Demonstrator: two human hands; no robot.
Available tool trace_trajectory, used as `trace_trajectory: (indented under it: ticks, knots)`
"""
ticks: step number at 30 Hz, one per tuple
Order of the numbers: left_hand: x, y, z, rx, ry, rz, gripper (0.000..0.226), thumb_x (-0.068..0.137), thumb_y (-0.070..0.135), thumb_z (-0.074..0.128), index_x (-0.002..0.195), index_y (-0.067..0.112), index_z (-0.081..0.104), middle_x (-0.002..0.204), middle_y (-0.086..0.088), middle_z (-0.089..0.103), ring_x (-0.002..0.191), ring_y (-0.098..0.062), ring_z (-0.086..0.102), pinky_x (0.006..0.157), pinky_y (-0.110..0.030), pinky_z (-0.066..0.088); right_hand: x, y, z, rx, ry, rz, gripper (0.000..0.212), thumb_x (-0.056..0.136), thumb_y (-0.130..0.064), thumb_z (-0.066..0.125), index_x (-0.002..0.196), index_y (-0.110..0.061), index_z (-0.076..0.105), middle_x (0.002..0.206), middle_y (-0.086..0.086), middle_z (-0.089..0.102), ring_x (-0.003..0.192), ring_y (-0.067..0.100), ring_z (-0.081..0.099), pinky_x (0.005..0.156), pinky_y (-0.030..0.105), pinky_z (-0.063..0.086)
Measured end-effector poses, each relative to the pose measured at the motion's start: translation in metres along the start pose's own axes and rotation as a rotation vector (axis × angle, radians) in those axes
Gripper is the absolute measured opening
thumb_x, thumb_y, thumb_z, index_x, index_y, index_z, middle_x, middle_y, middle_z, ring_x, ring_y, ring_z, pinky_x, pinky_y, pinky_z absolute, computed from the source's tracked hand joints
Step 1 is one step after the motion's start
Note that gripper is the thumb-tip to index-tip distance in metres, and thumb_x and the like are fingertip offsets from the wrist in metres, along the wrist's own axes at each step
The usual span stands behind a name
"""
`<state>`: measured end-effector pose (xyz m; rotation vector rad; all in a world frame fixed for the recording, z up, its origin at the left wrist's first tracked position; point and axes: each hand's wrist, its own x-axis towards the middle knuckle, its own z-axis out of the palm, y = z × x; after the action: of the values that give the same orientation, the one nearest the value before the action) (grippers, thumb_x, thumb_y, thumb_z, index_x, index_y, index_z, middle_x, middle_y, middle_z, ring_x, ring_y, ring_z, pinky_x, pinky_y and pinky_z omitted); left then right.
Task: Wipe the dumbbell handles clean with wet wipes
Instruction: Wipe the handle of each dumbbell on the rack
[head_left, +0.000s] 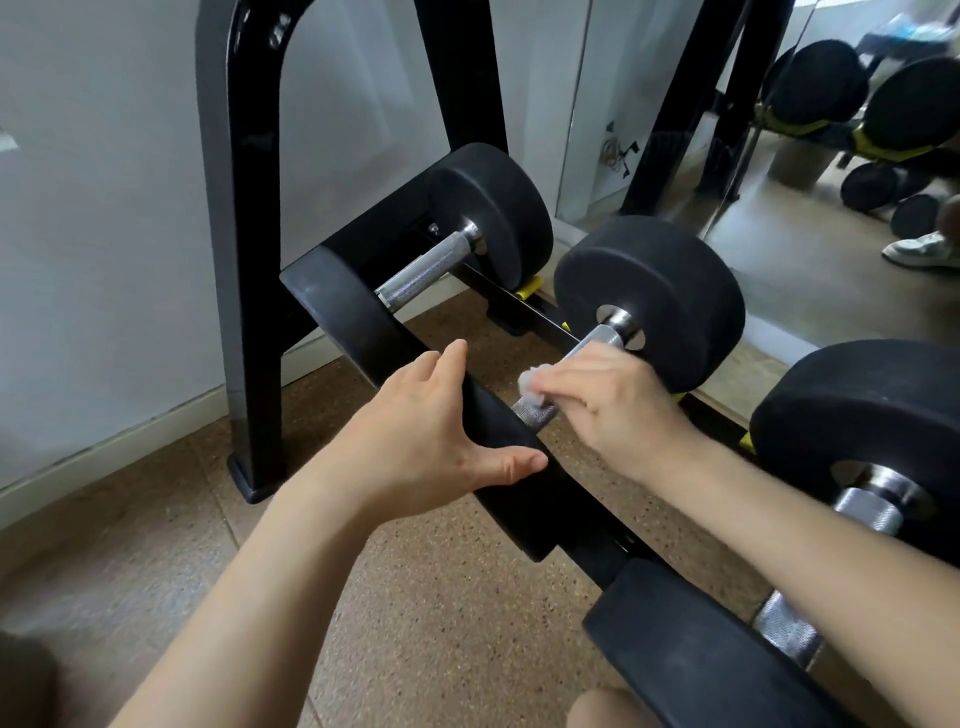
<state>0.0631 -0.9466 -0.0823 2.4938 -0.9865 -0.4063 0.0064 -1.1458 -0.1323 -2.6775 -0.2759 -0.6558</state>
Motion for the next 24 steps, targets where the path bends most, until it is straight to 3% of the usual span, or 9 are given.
trace_trajectory:
  ticks: [4, 6, 8, 11, 14, 16, 18, 20, 24]
  knots:
    - [0.002, 0.005, -0.001, -0.103, 0.213, 0.165, 0.092, 0.077, 0.052, 0.07, 0.152, 0.023, 0.025, 0.156, 0.009, 0.026, 0.144, -0.004, 0.019, 0.116, -0.02, 0.017, 0.0, -0.018, 0.009, 0.068, -0.203, 0.011, 0.032, 0.076, -0.004, 0.058, 0.101, -0.017, 0.074, 0.082, 0.009, 0.064, 0.075, 0.029, 0.062, 0.063, 0.037, 0.053]
    - [0.005, 0.009, -0.001, -0.117, 0.256, 0.18, 0.074, 0.084, 0.043, 0.068, 0.148, 0.024, 0.036, 0.151, 0.011, 0.037, 0.139, -0.002, 0.028, 0.109, -0.015, 0.021, 0.012, -0.011, 0.003, -0.016, -0.21, 0.094, 0.03, 0.079, -0.002, 0.063, 0.101, -0.02, 0.073, 0.082, 0.006, 0.054, 0.076, 0.025, 0.057, 0.067, 0.035, 0.051]
    - [0.006, 0.011, 0.001, -0.063, 0.254, 0.178, 0.061, 0.089, 0.04, 0.064, 0.144, 0.025, 0.042, 0.147, 0.01, 0.043, 0.136, -0.004, 0.034, 0.105, -0.014, 0.024, 0.022, 0.002, -0.008, -0.191, -0.161, 0.149, 0.016, 0.08, -0.009, 0.069, 0.091, -0.019, 0.072, 0.075, 0.0, 0.047, 0.074, 0.02, 0.044, 0.068, 0.028, 0.039]
    - [0.003, 0.011, 0.002, -0.042, 0.215, 0.188, 0.05, 0.092, 0.039, 0.059, 0.14, 0.028, 0.048, 0.143, 0.013, 0.048, 0.133, -0.004, 0.038, 0.105, -0.018, 0.028, 0.025, 0.009, -0.012, -0.406, -0.099, 0.232, 0.011, 0.077, -0.011, 0.072, 0.085, -0.018, 0.068, 0.07, 0.001, 0.054, 0.075, 0.02, 0.038, 0.059, 0.03, 0.036]
    - [0.005, 0.008, -0.001, -0.088, 0.224, 0.186, 0.044, 0.091, 0.035, 0.062, 0.135, 0.031, 0.053, 0.137, 0.015, 0.053, 0.127, -0.001, 0.043, 0.101, -0.016, 0.031, 0.018, -0.023, -0.006, -0.291, -0.278, 0.22, 0.025, 0.091, -0.013, 0.054, 0.111, -0.022, 0.066, 0.093, 0.002, 0.046, 0.09, 0.026, 0.053, 0.068, 0.03, 0.038]
    - [0.007, 0.009, 0.0, -0.093, 0.241, 0.178, 0.04, 0.092, 0.032, 0.062, 0.131, 0.031, 0.057, 0.133, 0.015, 0.057, 0.124, 0.001, 0.046, 0.098, -0.014, 0.032, 0.019, -0.025, -0.006, -0.306, -0.337, 0.201, 0.03, 0.094, -0.015, 0.049, 0.12, -0.023, 0.062, 0.088, -0.001, 0.039, 0.097, 0.023, 0.053, 0.071, 0.029, 0.039]
    - [0.009, 0.014, 0.002, -0.06, 0.264, 0.18, 0.036, 0.092, 0.028, 0.06, 0.128, 0.03, 0.06, 0.129, 0.016, 0.059, 0.122, -0.001, 0.049, 0.095, -0.013, 0.033, 0.021, -0.007, -0.011, -0.446, -0.228, 0.148, 0.018, 0.091, -0.012, 0.053, 0.102, -0.016, 0.067, 0.079, -0.001, 0.054, 0.091, 0.023, 0.053, 0.061, 0.029, 0.039]
    - [0.012, 0.02, 0.003, -0.034, 0.282, 0.19, 0.032, 0.092, 0.022, 0.059, 0.123, 0.028, 0.064, 0.124, 0.015, 0.063, 0.116, -0.003, 0.054, 0.094, -0.015, 0.038, 0.016, 0.007, -0.013, -0.508, -0.067, 0.181, 0.012, 0.079, -0.004, 0.056, 0.077, -0.011, 0.064, 0.069, 0.004, 0.061, 0.072, 0.027, 0.054, 0.048, 0.026, 0.04]
    - [0.026, 0.024, 0.008, 0.015, 0.245, 0.205, 0.032, 0.091, 0.02, 0.055, 0.12, 0.03, 0.066, 0.121, 0.013, 0.065, 0.112, -0.008, 0.056, 0.096, -0.026, 0.047, -0.003, -0.004, 0.003, -0.432, 0.005, 0.005, 0.01, 0.075, -0.001, 0.063, 0.083, -0.004, 0.066, 0.079, 0.01, 0.06, 0.06, 0.024, 0.054, 0.039, 0.03, 0.045]
